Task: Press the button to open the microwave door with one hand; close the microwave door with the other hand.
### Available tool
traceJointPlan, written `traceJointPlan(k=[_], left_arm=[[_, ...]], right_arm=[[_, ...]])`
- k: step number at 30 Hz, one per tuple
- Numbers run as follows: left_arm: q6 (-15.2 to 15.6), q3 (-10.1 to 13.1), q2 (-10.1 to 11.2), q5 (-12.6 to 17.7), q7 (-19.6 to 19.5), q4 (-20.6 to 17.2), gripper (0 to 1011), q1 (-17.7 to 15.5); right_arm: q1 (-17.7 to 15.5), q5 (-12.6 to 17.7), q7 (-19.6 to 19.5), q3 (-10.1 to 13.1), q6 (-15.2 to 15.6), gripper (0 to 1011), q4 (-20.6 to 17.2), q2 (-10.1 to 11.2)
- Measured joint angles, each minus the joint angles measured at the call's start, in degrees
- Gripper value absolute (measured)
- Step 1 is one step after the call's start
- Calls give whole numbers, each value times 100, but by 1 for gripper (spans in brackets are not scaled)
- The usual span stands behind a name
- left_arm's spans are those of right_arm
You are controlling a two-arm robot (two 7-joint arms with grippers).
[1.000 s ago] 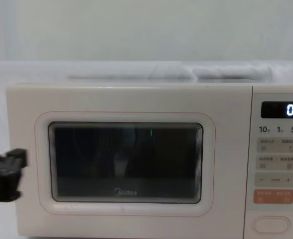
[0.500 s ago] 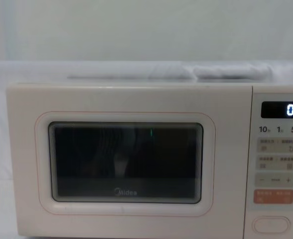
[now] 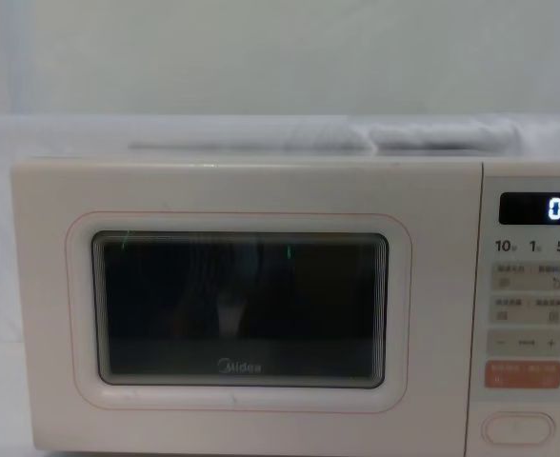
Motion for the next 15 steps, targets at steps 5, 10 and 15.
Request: traceJointPlan(k=[5,10,15], left_arm=[[-37,10,-170,-13,-80,242,0,-146],[-162,-20,-361,-98,-160,410,0,-210],[-234,-40,-483,-143,-256,511,0,-244]], right_arm=[[0,0,0,0,0,1002,0,0],[0,0,0,0,0,1002,0,0],[0,0,0,0,0,1002,0,0]])
